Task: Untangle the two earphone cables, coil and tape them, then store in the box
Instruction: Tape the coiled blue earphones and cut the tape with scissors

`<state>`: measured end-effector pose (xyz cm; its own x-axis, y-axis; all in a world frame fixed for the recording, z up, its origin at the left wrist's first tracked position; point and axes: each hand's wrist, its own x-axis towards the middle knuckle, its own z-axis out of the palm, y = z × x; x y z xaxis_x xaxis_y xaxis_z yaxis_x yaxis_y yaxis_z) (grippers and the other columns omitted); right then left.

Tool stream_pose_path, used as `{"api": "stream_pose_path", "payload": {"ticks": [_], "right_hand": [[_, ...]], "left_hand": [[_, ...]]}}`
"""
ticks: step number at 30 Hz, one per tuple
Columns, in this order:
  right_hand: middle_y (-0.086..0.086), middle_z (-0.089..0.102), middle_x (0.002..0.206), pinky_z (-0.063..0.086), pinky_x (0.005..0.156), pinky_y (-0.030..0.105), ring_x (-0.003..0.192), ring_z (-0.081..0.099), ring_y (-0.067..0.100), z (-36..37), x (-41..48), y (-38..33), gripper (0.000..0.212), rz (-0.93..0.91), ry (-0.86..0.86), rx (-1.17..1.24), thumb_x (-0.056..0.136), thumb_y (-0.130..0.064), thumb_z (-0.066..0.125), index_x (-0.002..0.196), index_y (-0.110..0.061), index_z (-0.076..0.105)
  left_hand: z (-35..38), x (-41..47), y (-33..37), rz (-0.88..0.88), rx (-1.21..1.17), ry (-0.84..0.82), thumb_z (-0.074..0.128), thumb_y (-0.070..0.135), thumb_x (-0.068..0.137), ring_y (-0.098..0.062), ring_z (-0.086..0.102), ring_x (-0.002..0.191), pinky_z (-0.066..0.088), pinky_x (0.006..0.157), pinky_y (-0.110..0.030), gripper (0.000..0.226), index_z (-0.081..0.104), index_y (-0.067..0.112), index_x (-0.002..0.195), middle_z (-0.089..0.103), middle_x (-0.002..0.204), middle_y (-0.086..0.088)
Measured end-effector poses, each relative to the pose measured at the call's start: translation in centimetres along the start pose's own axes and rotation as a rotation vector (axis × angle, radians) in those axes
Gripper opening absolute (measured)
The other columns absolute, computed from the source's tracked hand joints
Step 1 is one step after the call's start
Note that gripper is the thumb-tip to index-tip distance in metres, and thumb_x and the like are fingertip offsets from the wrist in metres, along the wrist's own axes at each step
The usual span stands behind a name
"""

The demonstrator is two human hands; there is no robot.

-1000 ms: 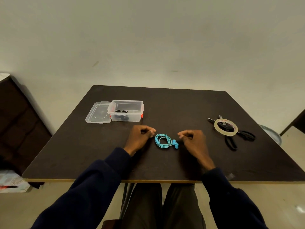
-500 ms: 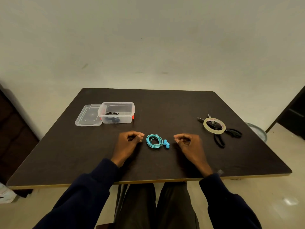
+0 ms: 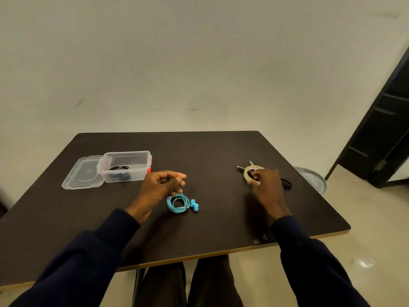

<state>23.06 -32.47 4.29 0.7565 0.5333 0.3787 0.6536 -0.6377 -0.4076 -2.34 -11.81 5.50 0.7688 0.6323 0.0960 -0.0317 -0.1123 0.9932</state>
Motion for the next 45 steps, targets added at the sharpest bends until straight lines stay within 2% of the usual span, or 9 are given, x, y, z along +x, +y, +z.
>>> {"api": "stream_pose_path", "payload": {"ticks": [3,6,12,18,21,27,32,39,45], "right_hand": [[0.008,0.07,0.117,0.048,0.089,0.038,0.113,0.052,0.03,1.1,1.2,0.6,0.043,0.027,-0.109,-0.108,0.082,-0.038,0.079,0.114,-0.01,0.073],[0.01,0.073,0.104,0.051,0.085,0.043,0.106,0.052,0.03,1.9,1.6,0.2,0.022,0.019,-0.098,-0.112,0.086,-0.032,0.074,0.097,-0.012,0.077],[-0.003,0.075,0.098,0.057,0.082,0.047,0.094,0.065,0.019,2.1,1.6,-2.6,0.01,-0.07,-0.046,0.164,0.086,-0.031,0.072,0.09,-0.024,0.077],[-0.008,0.075,0.085,0.052,0.073,0.013,0.082,0.07,0.002,-0.2,0.1,-10.1,0.007,-0.194,-0.356,0.61,0.089,-0.015,0.072,0.095,-0.014,0.075],[0.006,0.077,0.088,0.057,0.075,0.02,0.084,0.073,0.012,-0.3,-0.4,-12.2,0.013,-0.174,-0.527,0.842,0.09,-0.007,0.068,0.103,-0.005,0.071],[0.021,0.066,0.079,0.056,0.08,0.034,0.077,0.067,0.025,1.1,-1.2,-14.9,0.025,-0.07,-0.655,1.186,0.088,-0.015,0.066,0.099,0.008,0.069],[0.035,0.066,0.083,0.048,0.066,0.028,0.061,0.06,0.016,1.9,-2.0,-17.0,0.034,-0.08,-0.583,1.054,0.089,-0.032,0.071,0.081,0.001,0.076],[0.017,0.075,0.082,0.054,0.074,0.029,0.075,0.065,0.023,1.3,-2.3,-17.7,0.02,-0.058,-0.682,1.172,0.094,-0.014,0.063,0.089,-0.003,0.079],[0.034,0.069,0.097,0.058,0.074,0.027,0.078,0.062,0.028,1.3,-2.7,-18.0,0.019,-0.006,-0.739,1.254,0.094,-0.006,0.06,0.095,0.002,0.077]], "left_hand": [[0.8,1.1,0.2,0.008,0.022,-0.019,0.068,0.015,0.093,-0.025,0.073,0.084,0.057,0.072,-0.027,0.016,0.075,0.012,0.107,0.077,0.095,-0.008],[1.3,1.6,0.2,0.02,0.035,-0.013,0.07,0.013,0.092,-0.026,0.072,0.086,0.056,0.072,-0.026,0.015,0.075,0.012,0.105,0.077,0.094,-0.008],[0.1,1.9,0.0,0.152,0.083,0.027,0.074,0.008,0.087,-0.016,0.072,0.101,0.058,0.087,-0.028,0.021,0.075,0.012,0.108,0.077,0.105,0.0],[-0.9,2.7,0.5,0.423,0.318,-0.011,0.073,0.015,0.089,-0.008,0.061,0.118,0.056,0.092,-0.025,0.046,0.063,0.026,0.133,0.06,0.138,0.014],[-1.9,2.7,0.5,0.496,0.454,-0.006,0.067,0.033,0.091,-0.005,0.057,0.118,0.054,0.091,-0.026,0.039,0.062,0.037,0.13,0.06,0.13,0.027],[-4.1,2.2,0.4,0.533,0.457,0.003,0.064,0.036,0.091,-0.015,0.06,0.097,0.051,0.077,-0.025,0.031,0.07,0.028,0.12,0.068,0.108,0.007],[-4.7,1.8,1.2,0.633,0.505,0.071,0.069,0.027,0.088,-0.02,0.063,0.089,0.053,0.074,-0.046,0.02,0.078,0.019,0.105,0.072,0.096,0.0],[-5.8,0.7,1.1,0.617,0.365,0.151,0.071,0.019,0.088,-0.019,0.067,0.093,0.056,0.08,-0.043,0.019,0.077,0.018,0.105,0.073,0.096,0.003],[-6.0,0.4,0.1,0.573,0.28,0.164,0.072,0.019,0.087,-0.02,0.069,0.093,0.059,0.079,-0.04,0.02,0.077,0.016,0.105,0.074,0.098,0.002]]}}
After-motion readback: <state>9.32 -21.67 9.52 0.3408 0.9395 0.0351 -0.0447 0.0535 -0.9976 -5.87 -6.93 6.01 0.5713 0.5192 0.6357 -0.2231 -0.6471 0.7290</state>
